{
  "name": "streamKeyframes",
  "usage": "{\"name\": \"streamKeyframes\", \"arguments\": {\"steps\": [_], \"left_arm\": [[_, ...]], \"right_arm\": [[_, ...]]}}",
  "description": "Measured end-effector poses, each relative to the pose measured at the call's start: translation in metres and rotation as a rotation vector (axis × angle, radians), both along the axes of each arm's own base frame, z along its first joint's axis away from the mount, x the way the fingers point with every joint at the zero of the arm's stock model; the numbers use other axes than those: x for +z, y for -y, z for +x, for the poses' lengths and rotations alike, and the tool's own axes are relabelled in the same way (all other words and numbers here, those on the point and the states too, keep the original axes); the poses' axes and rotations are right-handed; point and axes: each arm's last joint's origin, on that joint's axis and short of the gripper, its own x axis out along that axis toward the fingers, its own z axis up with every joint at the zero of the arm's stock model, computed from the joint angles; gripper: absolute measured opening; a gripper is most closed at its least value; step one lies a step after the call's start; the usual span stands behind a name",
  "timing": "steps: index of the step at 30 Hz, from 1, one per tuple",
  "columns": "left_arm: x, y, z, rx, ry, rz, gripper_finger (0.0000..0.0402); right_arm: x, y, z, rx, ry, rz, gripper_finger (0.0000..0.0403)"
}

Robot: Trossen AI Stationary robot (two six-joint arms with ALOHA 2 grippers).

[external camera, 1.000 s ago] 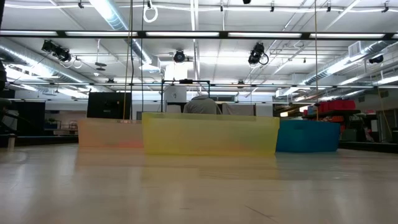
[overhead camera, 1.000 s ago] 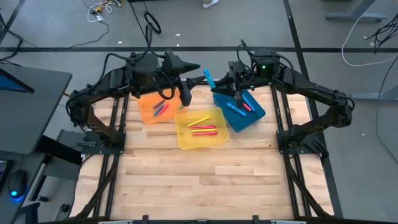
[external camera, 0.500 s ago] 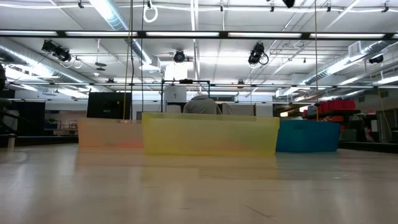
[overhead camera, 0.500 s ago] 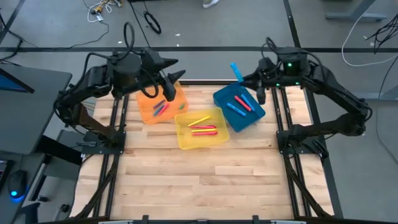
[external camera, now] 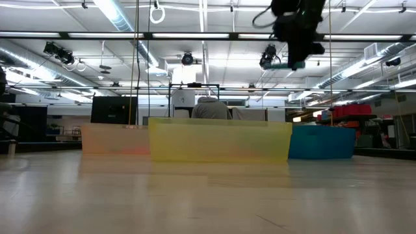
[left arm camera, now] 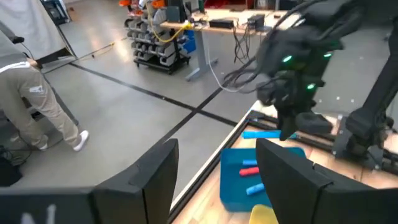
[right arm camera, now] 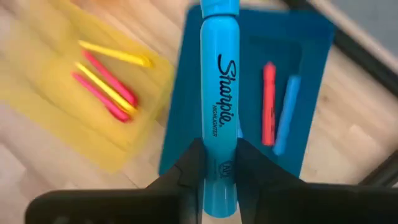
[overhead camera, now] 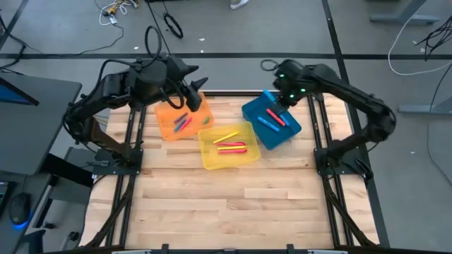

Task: Pick & Place Markers
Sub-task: Put the blue large highlighter into the blue bin

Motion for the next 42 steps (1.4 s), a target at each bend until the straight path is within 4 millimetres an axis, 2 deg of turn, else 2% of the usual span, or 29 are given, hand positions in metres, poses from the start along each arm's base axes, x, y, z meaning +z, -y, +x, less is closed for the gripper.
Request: {"name": "streamKeyframes", "arguments": {"steps": [9,17,20,29,38,42], "left_arm": [[-0.01,0.001,-0.003,0.021,-0.062,-0.065,0.022],[-0.017,0.001,-0.007,0.044,-0.118,-0.116,0.022],[-0.018,0.001,-0.007,0.047,-0.115,-0.121,0.022],[-0.018,0.001,-0.007,0.048,-0.112,-0.123,0.022],[-0.017,0.001,-0.007,0.042,-0.122,-0.111,0.022],[-0.017,0.001,-0.007,0.042,-0.121,-0.111,0.022]], "right_arm": [[-0.064,0.033,0.041,-0.016,-0.218,0.154,0.0053],[-0.101,0.045,0.058,-0.016,-0.315,0.22,0.0053],[-0.111,0.046,0.06,-0.05,-0.301,0.228,0.0053],[-0.165,0.035,0.049,-0.064,-0.294,0.34,0.0054],[-0.193,0.029,0.044,-0.071,-0.262,0.337,0.0055],[-0.199,0.029,0.041,-0.115,-0.261,0.333,0.0076]]}}
